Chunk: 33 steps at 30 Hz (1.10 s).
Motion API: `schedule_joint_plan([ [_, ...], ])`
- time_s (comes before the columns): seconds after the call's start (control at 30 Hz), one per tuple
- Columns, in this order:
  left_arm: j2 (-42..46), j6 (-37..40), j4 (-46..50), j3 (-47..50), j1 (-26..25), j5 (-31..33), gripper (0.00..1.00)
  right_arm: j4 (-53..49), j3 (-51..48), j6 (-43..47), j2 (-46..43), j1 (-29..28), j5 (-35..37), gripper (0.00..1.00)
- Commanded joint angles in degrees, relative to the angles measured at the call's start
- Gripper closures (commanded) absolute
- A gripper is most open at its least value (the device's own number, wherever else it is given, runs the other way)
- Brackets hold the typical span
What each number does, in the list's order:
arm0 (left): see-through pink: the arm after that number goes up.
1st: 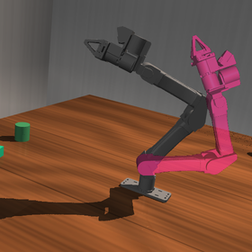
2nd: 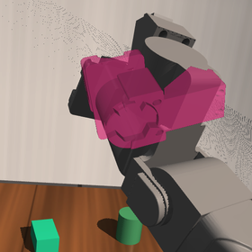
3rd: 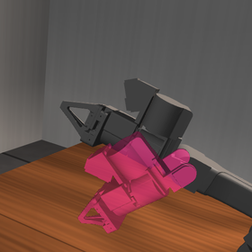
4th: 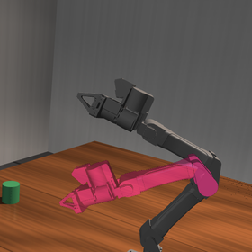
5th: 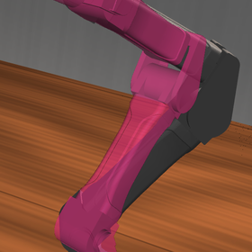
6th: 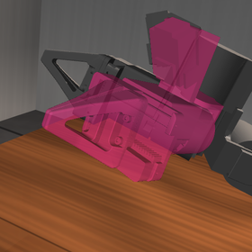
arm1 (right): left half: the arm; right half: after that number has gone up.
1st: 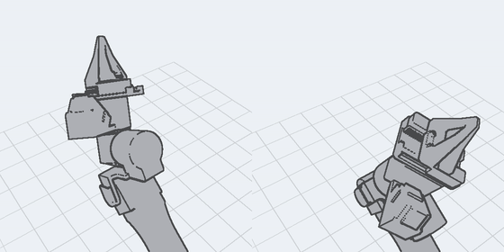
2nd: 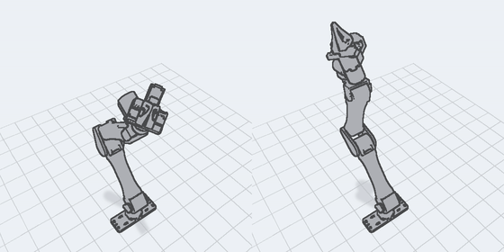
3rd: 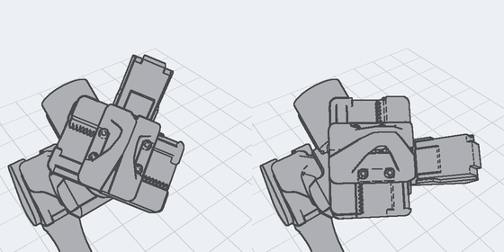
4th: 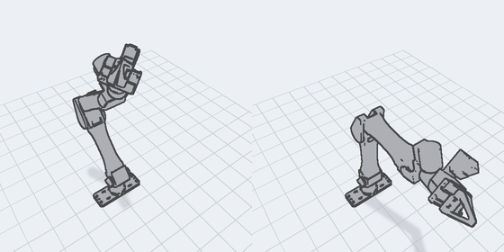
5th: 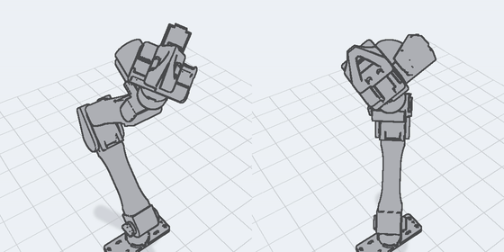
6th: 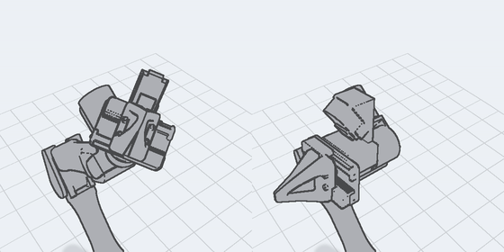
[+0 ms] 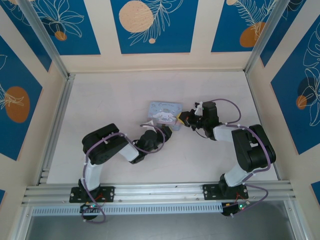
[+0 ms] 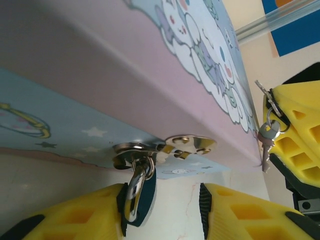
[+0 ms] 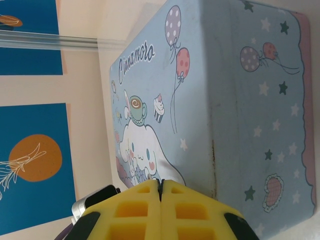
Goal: Unlock a padlock with a key
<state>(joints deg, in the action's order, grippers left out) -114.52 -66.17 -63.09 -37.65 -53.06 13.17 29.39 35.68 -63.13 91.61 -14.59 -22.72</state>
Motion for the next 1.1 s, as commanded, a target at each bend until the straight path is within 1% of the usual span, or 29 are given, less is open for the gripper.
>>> schedule_joint_plan([
  [0.0,-1.55,-1.42,1.91,-0.41,-0.47,3.04,0.61,-1.61,0.49,0.80,1.51,0.14,-0.58,1.00],
  [0.17,-1.81,-1.77,1.84,-0.84,-0.47,3.25,0.68,-1.47,0.48,0.91,1.55,0.17,-0.66,1.00],
  [0.33,-1.66,-1.77,1.74,-0.72,-0.47,2.91,0.83,-2.16,1.57,1.08,0.89,0.43,-1.86,1.00],
  [0.47,-0.52,-2.25,2.08,-0.10,-0.47,1.89,0.98,-3.71,2.16,1.34,-3.06,0.48,-2.31,1.00],
  [0.5,-0.01,-2.54,2.78,-0.01,-0.42,1.63,1.00,-4.21,2.05,1.35,-4.45,0.53,-2.41,1.00],
  [0.6,2.06,-3.06,4.84,0.25,-0.25,0.19,1.00,-6.24,1.07,1.56,-9.53,0.32,-2.16,1.00],
  [0.73,5.65,-3.70,10.41,-0.64,0.31,-3.68,1.00,-7.91,-2.73,1.43,-16.73,-0.31,-2.26,1.00],
  [0.87,10.25,-3.14,19.19,-2.48,1.49,-8.63,1.00,-8.26,-9.07,0.34,-23.36,-1.22,-1.81,1.00],
  [1.07,16.46,-1.61,24.21,-2.09,2.78,-13.21,1.00,-4.97,-19.03,-4.76,-31.65,-1.86,-1.05,1.00],
])
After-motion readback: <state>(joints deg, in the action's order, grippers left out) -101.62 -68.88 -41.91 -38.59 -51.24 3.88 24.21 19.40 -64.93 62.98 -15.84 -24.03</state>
